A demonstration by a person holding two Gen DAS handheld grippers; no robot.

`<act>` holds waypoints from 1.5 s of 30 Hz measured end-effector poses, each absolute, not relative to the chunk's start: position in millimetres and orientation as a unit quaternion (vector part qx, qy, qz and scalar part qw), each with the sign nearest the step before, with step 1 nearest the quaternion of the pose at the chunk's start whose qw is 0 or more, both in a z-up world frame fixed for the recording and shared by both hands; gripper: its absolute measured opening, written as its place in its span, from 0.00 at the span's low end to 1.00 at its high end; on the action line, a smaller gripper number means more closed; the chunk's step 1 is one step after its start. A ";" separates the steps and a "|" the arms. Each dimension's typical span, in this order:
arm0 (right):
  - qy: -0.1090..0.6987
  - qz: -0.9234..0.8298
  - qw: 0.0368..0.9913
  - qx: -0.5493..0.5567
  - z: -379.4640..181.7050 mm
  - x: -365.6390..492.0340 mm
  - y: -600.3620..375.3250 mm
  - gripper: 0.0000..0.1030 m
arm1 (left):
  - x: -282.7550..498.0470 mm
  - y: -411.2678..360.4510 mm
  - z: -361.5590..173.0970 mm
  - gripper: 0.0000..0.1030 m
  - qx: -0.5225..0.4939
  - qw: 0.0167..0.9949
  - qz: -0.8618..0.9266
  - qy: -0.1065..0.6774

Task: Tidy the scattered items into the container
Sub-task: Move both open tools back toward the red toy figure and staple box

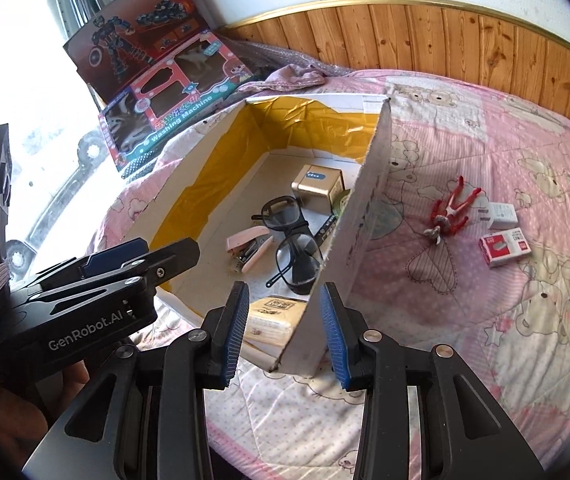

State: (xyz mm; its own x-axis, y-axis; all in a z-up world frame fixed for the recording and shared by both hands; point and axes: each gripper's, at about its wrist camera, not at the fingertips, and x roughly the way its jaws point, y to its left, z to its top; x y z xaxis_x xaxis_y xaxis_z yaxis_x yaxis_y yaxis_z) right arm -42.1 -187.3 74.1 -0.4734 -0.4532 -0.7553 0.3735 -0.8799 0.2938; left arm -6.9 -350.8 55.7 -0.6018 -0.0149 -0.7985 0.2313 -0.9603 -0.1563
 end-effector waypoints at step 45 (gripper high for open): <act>-0.173 -0.853 0.111 0.480 26.0 -50.6 -19.8 0.40 | -71.0 -181.9 24.7 0.61 0.478 -0.045 -0.877 0.016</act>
State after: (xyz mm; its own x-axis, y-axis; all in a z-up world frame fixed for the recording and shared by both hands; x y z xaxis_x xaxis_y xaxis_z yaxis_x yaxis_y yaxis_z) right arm -50.6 -19.8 26.0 -0.5147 -0.3564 -0.7798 0.0239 -0.9151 0.4025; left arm -71.0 -181.9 24.7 -0.5395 0.0944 -0.8366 -0.0646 -0.9954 -0.0706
